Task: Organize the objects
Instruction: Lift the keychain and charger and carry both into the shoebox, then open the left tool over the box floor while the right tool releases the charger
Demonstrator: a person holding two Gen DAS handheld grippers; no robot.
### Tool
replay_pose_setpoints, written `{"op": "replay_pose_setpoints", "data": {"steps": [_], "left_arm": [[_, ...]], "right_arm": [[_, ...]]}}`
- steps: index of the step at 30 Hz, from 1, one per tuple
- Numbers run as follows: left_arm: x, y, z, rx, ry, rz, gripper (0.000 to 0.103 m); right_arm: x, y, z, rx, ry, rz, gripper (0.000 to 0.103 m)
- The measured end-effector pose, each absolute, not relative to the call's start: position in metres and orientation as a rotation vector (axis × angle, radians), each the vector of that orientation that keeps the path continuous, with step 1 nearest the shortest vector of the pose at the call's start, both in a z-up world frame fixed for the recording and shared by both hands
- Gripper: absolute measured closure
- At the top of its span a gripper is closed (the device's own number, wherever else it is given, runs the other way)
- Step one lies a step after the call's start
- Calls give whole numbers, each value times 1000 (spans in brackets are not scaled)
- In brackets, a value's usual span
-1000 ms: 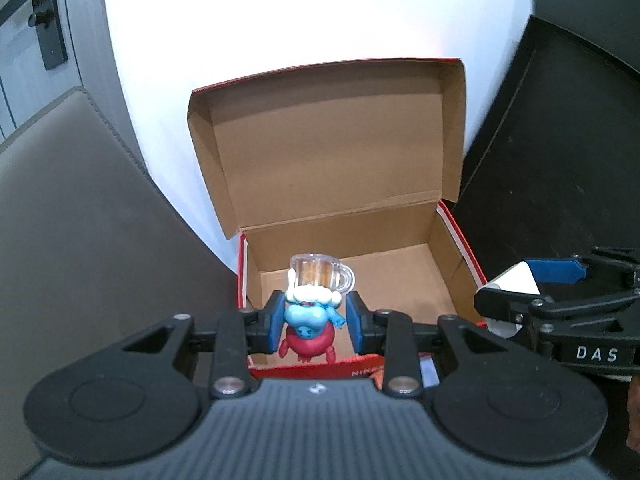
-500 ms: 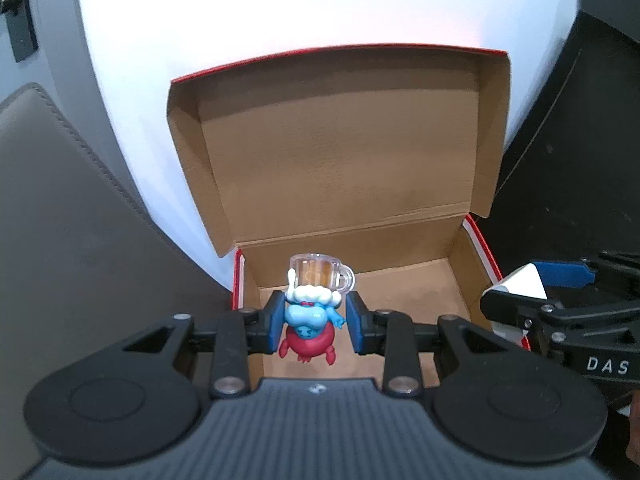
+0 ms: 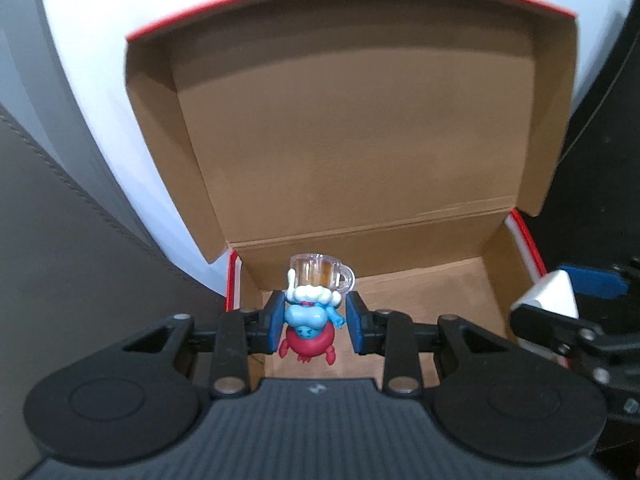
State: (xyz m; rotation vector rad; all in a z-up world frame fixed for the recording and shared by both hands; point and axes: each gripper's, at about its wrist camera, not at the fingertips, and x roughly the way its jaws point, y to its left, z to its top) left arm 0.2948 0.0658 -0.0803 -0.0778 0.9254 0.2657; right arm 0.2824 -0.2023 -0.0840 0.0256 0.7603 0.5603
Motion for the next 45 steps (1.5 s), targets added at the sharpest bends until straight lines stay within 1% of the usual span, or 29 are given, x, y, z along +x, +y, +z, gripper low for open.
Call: {"op": "replay_pose_setpoints", "data": {"steps": [8, 23, 34, 37, 39, 42, 45], "left_arm": [[331, 72, -126, -44, 1013, 288, 72], [376, 76, -190, -33, 1139, 316, 72], [381, 81, -215, -70, 1167, 352, 72], [380, 80, -215, -75, 1161, 342, 66], [382, 78, -215, -63, 1177, 352, 58], [379, 76, -210, -69, 1162, 334, 55], [377, 73, -197, -11, 1137, 327, 55]], "right_arm": [[296, -198, -111, 61, 802, 554, 42], [304, -208, -122, 79, 820, 509, 42], [311, -213, -130, 104, 830, 493, 42], [312, -210, -133, 100, 831, 497, 42], [313, -208, -135, 94, 834, 498, 42], [317, -205, -137, 89, 834, 496, 42], [325, -201, -138, 104, 831, 497, 42]]}}
